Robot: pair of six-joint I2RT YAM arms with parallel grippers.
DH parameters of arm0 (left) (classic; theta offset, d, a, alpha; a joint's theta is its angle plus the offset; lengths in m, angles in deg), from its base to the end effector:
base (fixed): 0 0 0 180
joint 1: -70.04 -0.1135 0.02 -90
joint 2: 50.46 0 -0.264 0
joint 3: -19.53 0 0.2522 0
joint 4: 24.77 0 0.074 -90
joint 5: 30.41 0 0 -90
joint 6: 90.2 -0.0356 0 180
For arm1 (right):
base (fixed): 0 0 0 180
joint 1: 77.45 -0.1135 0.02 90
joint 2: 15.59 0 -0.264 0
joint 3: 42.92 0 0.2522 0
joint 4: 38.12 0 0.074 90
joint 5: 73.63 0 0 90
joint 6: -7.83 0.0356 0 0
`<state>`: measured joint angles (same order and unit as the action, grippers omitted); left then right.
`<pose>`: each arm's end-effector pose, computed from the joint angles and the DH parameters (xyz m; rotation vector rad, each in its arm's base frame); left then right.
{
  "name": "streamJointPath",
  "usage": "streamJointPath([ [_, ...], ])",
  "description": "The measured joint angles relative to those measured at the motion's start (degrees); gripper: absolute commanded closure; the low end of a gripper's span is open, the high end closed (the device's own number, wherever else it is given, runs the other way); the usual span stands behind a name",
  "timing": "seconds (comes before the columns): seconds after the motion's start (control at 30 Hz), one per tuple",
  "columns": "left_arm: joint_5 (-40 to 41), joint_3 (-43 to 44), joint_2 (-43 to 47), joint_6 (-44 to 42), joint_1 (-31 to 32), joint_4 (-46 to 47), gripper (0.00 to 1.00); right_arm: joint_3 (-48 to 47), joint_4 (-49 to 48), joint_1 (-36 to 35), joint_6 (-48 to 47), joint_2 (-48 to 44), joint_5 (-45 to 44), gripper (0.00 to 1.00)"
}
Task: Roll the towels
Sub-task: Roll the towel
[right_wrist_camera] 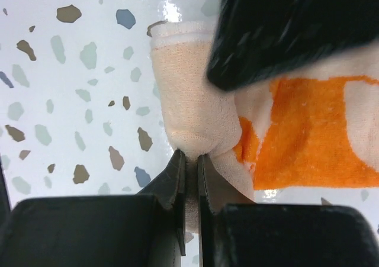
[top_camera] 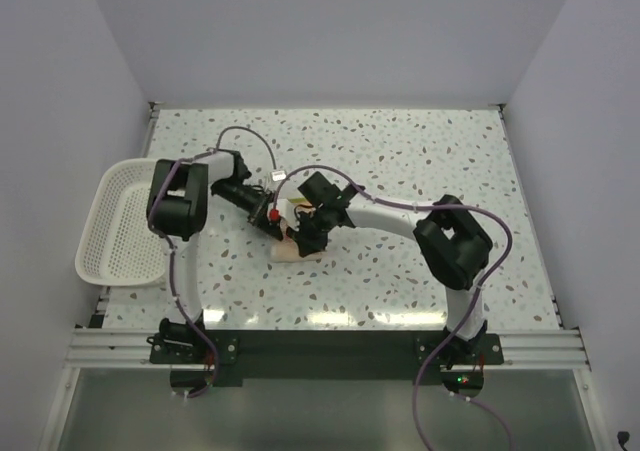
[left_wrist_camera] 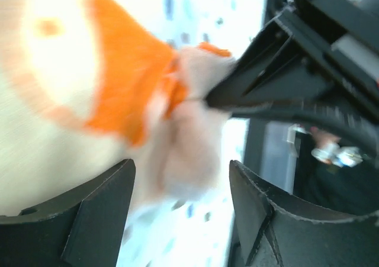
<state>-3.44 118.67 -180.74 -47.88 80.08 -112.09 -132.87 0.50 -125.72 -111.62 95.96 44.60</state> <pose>0.3525 -0.0946 0.1052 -0.8800 -2.4151 1.6819 0.2562 0.3126 0.1748 -1.7732 1.9226 0.7609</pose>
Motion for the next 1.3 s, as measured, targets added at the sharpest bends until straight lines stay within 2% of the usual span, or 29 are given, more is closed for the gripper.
streamJointPath([
  [0.27,3.9,0.0,7.3,0.2,-12.5,11.3,0.28,-7.3,13.3,1.9,5.7,4.2,4.2,1.0],
  [0.4,5.8,-3.8,14.3,0.2,-17.0,16.4,0.28,-14.3,20.9,1.9,8.3,9.6,7.6,1.0],
  [0.57,9.5,-15.4,29.0,0.3,-17.1,23.7,0.32,-23.6,28.7,3.3,11.6,18.3,14.6,1.0],
  [0.7,13.7,-30.0,43.9,-0.1,-16.3,30.7,0.32,-30.4,34.6,4.9,13.8,24.5,20.0,1.0],
  [0.8,18.5,-38.3,53.2,-1.0,-11.9,34.8,0.29,-34.0,37.8,5.5,15.2,28.2,23.5,1.0],
  [1.0,29.0,-51.0,67.0,-2.4,5.8,45.0,0.27,-38.7,42.5,6.3,18.1,33.7,29.3,1.0],
  [1.13,34.8,-52.3,67.1,-3.7,16.4,49.5,0.27,-39.4,43.5,7.4,20.7,35.8,32.1,0.99],
  [1.3,39.3,-52.5,63.7,-5.2,25.4,53.0,0.3,-39.4,43.8,8.5,22.9,37.1,34.6,0.96],
])
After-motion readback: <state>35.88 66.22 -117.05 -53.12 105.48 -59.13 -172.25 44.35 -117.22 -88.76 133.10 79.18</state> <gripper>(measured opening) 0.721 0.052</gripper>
